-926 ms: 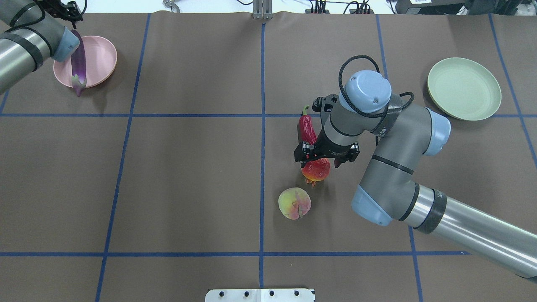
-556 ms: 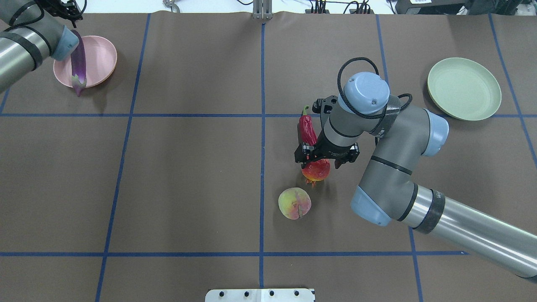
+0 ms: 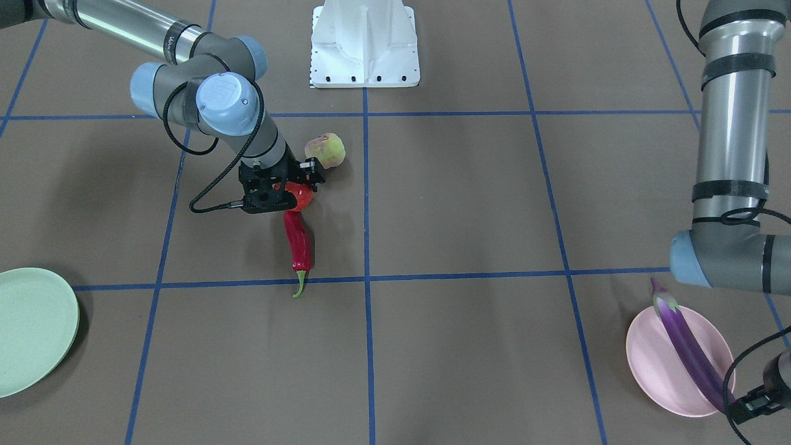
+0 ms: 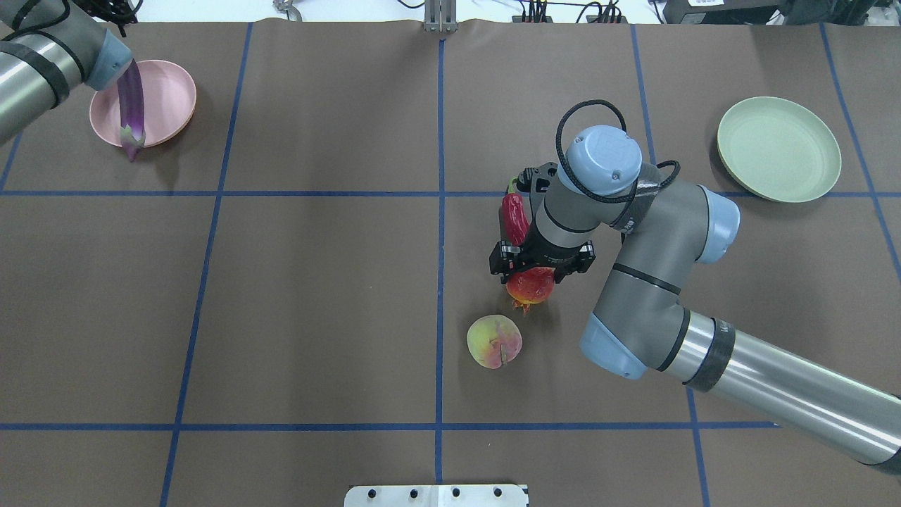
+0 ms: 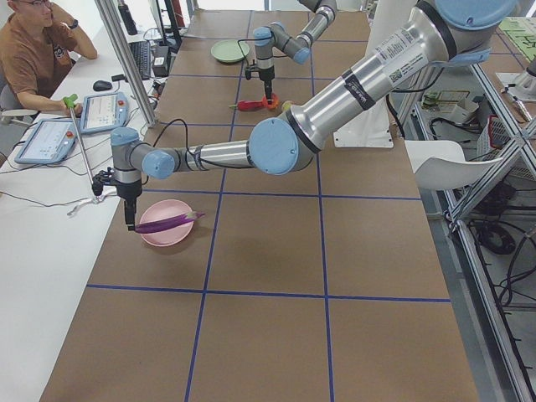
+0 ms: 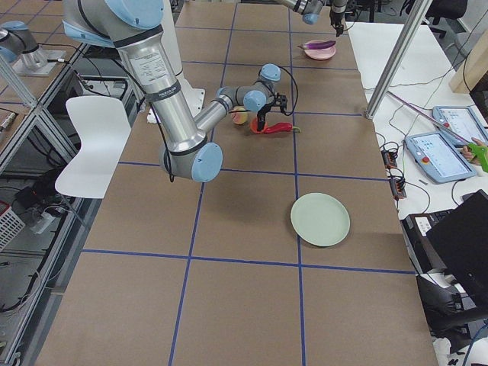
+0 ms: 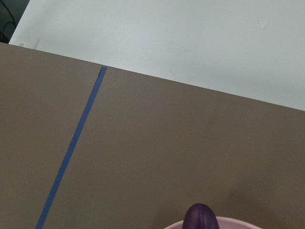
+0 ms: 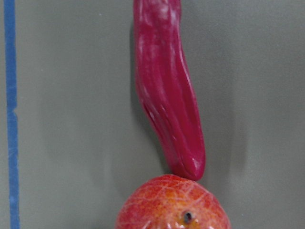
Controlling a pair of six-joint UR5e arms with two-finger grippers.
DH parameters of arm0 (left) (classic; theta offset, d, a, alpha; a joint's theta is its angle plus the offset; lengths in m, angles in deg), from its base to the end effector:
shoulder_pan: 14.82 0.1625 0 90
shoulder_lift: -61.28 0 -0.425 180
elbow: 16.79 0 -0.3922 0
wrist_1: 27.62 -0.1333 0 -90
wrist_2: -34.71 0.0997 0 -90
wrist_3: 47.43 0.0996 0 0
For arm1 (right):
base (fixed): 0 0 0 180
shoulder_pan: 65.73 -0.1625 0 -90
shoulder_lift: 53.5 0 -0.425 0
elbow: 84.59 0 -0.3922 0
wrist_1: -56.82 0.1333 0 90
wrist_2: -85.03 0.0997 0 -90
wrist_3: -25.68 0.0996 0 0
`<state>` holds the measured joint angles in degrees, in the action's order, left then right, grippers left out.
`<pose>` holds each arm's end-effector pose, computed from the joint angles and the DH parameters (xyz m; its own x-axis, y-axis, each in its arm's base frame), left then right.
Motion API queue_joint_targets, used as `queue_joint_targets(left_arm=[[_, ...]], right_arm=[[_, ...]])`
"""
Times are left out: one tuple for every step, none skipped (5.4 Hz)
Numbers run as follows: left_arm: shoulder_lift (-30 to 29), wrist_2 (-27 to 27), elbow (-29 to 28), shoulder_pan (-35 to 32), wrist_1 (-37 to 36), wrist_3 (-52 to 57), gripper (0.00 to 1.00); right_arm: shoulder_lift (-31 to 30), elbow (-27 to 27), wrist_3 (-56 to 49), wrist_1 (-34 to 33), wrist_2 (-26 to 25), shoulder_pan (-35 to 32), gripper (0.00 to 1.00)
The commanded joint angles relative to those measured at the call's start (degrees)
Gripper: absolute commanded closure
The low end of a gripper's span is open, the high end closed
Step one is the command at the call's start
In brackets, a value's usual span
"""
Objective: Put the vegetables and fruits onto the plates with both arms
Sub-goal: 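Release eggplant on pink plate while right gripper grasps the pomegranate, then carry pomegranate to green plate with right gripper while left gripper reaches chili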
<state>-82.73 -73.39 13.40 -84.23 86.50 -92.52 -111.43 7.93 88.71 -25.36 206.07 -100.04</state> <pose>0.2061 -0.8396 0.5104 0.8404 -0.3288 -0.4308 0.3701 0.9289 0.0130 -0.5152 -0.4508 0.2958 0.6323 -0.0390 0.7737 0.1022 0.9942 -0.0334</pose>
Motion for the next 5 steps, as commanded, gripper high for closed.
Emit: queue_joint_targets(left_arm=[[-0.13, -2.18, 4.22, 0.15, -4.05, -0.25, 0.0], [-0.13, -3.33, 12.1, 2.59, -11.39, -2.52, 0.0], [-0.31, -3.43, 15.83, 5.31, -12.51, -7.32, 0.0], [-1.35, -3.6, 21.35, 8.29, -15.48, -8.85, 0.0], [-3.28, -8.83, 25.93, 11.19, -20.73, -10.96, 0.0]], right_arm=[[0.79, 0.82, 0.42, -0.52, 0.15, -1.01, 0.89], [0.36, 3.7, 0.51, -1.48, 0.68, -3.02, 1.0], [0.44, 7.47, 0.51, -6.71, 0.68, -4.17, 1.0], [0.44, 10.46, 0.68, -9.55, 0.51, -6.62, 1.0], [0.27, 12.15, 0.25, -12.71, 1.47, -11.34, 1.0]])
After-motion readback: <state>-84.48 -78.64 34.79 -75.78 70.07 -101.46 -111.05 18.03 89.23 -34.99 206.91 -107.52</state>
